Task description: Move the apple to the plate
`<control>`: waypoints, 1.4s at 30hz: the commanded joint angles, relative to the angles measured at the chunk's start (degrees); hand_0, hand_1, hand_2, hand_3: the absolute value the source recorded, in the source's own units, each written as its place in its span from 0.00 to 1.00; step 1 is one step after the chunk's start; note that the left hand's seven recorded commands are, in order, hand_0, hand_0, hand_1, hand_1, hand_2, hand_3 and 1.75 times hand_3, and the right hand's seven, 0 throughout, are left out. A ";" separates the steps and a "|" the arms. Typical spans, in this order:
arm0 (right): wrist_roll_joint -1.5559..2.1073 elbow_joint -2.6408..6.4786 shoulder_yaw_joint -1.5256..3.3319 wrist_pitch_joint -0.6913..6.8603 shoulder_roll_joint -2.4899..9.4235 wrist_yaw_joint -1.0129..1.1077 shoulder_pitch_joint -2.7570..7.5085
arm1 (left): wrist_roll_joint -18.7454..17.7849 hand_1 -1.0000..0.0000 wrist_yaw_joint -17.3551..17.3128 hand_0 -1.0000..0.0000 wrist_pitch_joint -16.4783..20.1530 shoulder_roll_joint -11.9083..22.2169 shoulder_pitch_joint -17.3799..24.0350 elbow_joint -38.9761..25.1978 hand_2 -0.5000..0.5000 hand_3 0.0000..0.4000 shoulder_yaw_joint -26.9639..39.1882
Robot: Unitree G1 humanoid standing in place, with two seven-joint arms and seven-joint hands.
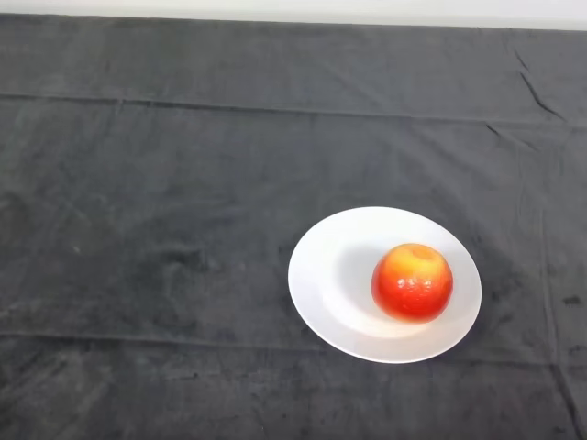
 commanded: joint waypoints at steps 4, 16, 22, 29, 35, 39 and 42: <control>0.46 0.55 -1.03 -0.05 -1.75 0.53 0.72 | 1.02 1.00 -0.74 1.00 -1.22 2.42 -1.41 1.29 0.50 0.00 1.88; 0.44 0.56 -1.04 -0.06 -1.75 0.54 0.72 | 1.31 1.00 -0.88 1.00 -1.23 2.00 -1.55 1.16 0.50 0.00 2.04; 0.44 0.57 -1.04 -0.06 -1.75 0.55 0.72 | 1.40 1.00 -1.01 1.00 -0.98 1.96 -1.66 1.07 0.50 0.00 2.12; 0.43 0.57 -1.04 -0.06 -1.75 0.55 0.72 | 1.52 1.00 -1.04 1.00 -0.67 1.81 -1.59 0.60 0.50 0.00 2.23; 0.43 0.57 -1.04 -0.07 -1.75 0.55 0.71 | 1.53 1.00 -1.25 1.00 -0.60 1.87 -1.68 0.65 0.50 0.00 2.39; 0.42 0.57 -1.04 -0.07 -1.75 0.55 0.71 | 1.57 1.00 -1.34 1.00 -0.58 1.87 -1.75 0.69 0.50 0.00 2.47; 0.42 0.57 -1.04 -0.07 -1.75 0.55 0.71 | 1.58 1.00 -1.40 1.00 -0.47 1.88 -1.78 0.60 0.50 0.00 2.54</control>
